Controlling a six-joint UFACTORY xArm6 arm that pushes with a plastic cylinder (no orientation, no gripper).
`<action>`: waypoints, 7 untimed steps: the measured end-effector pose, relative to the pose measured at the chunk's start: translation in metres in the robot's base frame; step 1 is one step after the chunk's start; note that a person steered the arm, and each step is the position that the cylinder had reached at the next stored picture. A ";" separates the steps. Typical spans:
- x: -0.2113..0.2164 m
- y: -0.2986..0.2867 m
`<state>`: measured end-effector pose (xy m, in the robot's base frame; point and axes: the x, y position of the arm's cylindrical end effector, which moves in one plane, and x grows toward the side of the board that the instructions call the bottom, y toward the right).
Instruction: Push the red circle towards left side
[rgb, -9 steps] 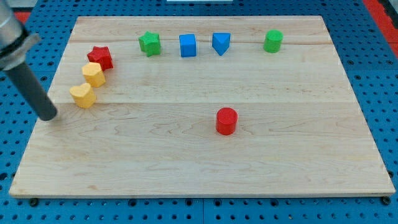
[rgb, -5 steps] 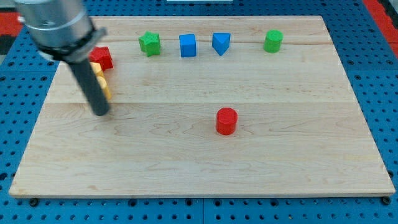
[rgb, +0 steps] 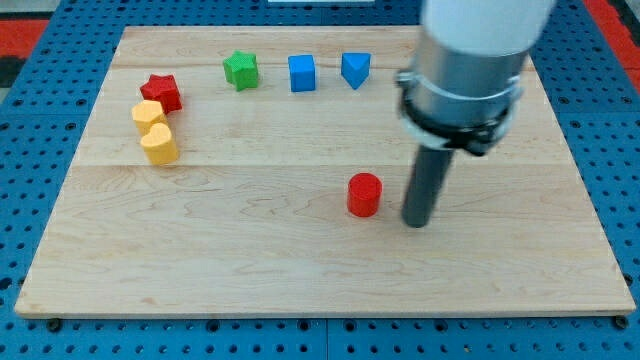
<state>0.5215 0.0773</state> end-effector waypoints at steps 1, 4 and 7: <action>-0.031 -0.004; -0.040 -0.090; -0.010 -0.078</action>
